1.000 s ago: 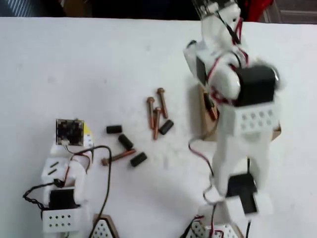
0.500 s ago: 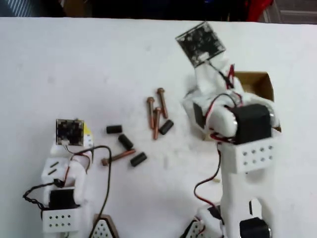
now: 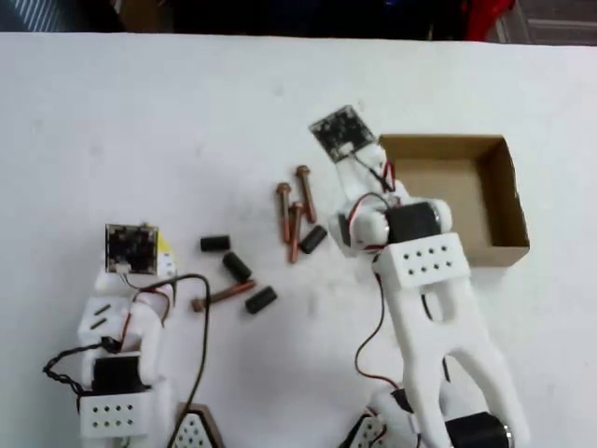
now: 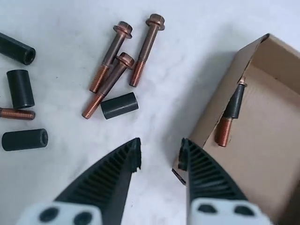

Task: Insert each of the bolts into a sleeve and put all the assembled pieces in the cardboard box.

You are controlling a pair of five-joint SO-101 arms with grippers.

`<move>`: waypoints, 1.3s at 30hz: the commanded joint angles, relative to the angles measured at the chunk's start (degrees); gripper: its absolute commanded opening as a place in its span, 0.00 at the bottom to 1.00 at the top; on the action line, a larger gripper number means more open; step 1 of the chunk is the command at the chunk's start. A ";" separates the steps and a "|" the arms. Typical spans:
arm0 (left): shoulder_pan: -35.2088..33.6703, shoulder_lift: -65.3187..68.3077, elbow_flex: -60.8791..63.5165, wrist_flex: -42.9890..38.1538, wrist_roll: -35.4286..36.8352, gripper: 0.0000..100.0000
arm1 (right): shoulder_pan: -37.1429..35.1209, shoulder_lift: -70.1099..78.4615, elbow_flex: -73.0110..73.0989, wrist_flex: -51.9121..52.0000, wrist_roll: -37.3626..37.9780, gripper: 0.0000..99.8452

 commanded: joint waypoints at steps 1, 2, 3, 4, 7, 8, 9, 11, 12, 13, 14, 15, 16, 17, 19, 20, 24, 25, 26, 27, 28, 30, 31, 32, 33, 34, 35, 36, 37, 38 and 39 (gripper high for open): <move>-0.40 -0.57 -0.62 -2.02 -0.44 0.02 | -0.92 -1.27 5.63 -9.01 0.70 0.13; -0.40 -0.57 -0.62 -2.02 -0.44 0.02 | -1.45 -1.27 7.56 -11.30 0.70 0.13; -0.40 -0.57 -0.62 -2.02 -0.44 0.02 | -2.15 -1.27 9.32 -13.32 0.70 0.13; -0.40 -0.57 -0.62 -2.02 -0.44 0.02 | -3.21 -1.27 10.90 -15.25 0.70 0.13; -0.40 -0.57 -0.53 -2.11 -0.44 0.02 | -6.64 -1.27 14.68 -20.79 0.70 0.13; -0.40 -0.57 -0.53 -2.11 -0.44 0.02 | -7.69 -1.27 15.56 -22.55 0.70 0.13; -0.40 -0.57 -0.53 -2.11 -0.44 0.02 | -8.48 -1.27 16.44 -24.04 0.70 0.13; -0.40 -0.57 -0.53 -2.11 -0.44 0.02 | -9.36 -1.27 17.93 -26.86 0.70 0.13; -0.40 -0.57 -0.44 -2.11 -0.44 0.02 | -9.36 -1.27 18.64 -28.18 0.70 0.13; -0.40 -0.57 -0.44 -2.11 -0.44 0.02 | -9.36 -1.19 19.34 -29.58 0.70 0.13; -0.40 -0.57 -0.44 -2.11 -0.44 0.02 | -9.19 -1.19 20.13 -31.25 0.79 0.13; -0.40 -0.57 -0.44 -2.11 -0.44 0.02 | -9.01 -1.19 20.92 -32.84 0.79 0.13; -0.40 -0.57 -0.44 -2.11 -0.44 0.02 | -9.01 -1.19 21.71 -34.33 0.79 0.13; -0.40 -0.57 -0.44 -2.11 -0.44 0.02 | -9.01 -1.19 22.59 -35.74 0.79 0.13; -0.40 -0.57 -0.44 -2.11 -0.44 0.02 | -9.19 -1.19 24.62 -38.55 0.88 0.13; -0.40 -0.57 -0.44 -2.11 -0.44 0.02 | -9.19 -1.19 25.76 -40.13 0.88 0.13; -0.40 -0.57 -0.44 -2.11 -0.44 0.02 | -9.01 -1.19 30.15 -46.55 6.42 0.13; -0.40 -0.57 -0.44 -2.11 -0.44 0.02 | -9.01 -1.19 31.21 -47.87 8.18 0.13; -0.40 -0.57 -0.44 -2.11 -0.44 0.02 | -9.01 -1.19 31.91 -48.92 9.05 0.13; -0.40 -0.57 -0.44 -2.11 -0.44 0.02 | -9.01 -1.19 32.44 -49.89 9.23 0.13; -0.40 -0.57 -0.44 -2.11 -0.44 0.02 | -9.01 -1.19 32.88 -50.68 9.23 0.13; -0.40 -0.57 -0.44 -2.11 -0.44 0.02 | -8.92 -1.19 33.49 -51.74 9.67 0.13; -0.40 -0.57 -0.44 -2.11 -0.44 0.02 | -8.92 -1.19 33.85 -52.26 9.67 0.13; -0.40 -0.57 -0.44 -2.11 -0.44 0.02 | -8.66 -1.19 34.20 -52.97 9.67 0.13; -0.40 -0.57 -0.44 -2.11 -0.44 0.02 | -8.40 -1.19 34.55 -53.41 9.67 0.13; -0.40 -0.57 -0.44 -2.11 -0.44 0.02 | -8.04 -1.19 34.81 -53.93 9.76 0.13; -0.40 -0.57 -0.44 -2.11 -0.44 0.02 | -7.69 -1.19 35.08 -54.29 9.76 0.13; -0.40 -0.57 -0.44 -2.11 -0.44 0.02 | -7.16 -1.19 35.34 -54.37 9.76 0.13; -0.40 -0.57 -0.44 -2.11 -0.44 0.02 | -6.73 -1.19 35.60 -54.37 9.85 0.13; -0.40 -0.57 -0.44 -2.11 -0.44 0.02 | -6.46 -1.19 35.69 -54.37 9.85 0.13; -0.40 -0.57 -0.44 -2.11 -0.44 0.02 | -6.11 -1.19 35.69 -54.37 9.85 0.13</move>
